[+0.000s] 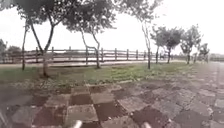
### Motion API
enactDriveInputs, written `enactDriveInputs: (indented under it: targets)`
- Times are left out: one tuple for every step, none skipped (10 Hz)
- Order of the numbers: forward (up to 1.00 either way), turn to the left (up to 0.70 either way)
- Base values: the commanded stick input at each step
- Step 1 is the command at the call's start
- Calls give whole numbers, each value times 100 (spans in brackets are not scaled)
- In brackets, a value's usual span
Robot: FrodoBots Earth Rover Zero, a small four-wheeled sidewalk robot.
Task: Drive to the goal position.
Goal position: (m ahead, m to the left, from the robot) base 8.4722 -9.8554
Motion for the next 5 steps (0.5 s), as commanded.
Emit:
enactDriveInputs:
  targets:
    - [0, -45]
    - [45, -33]
    - [70, -27]
    - [70, -27]
    - [70, -27]
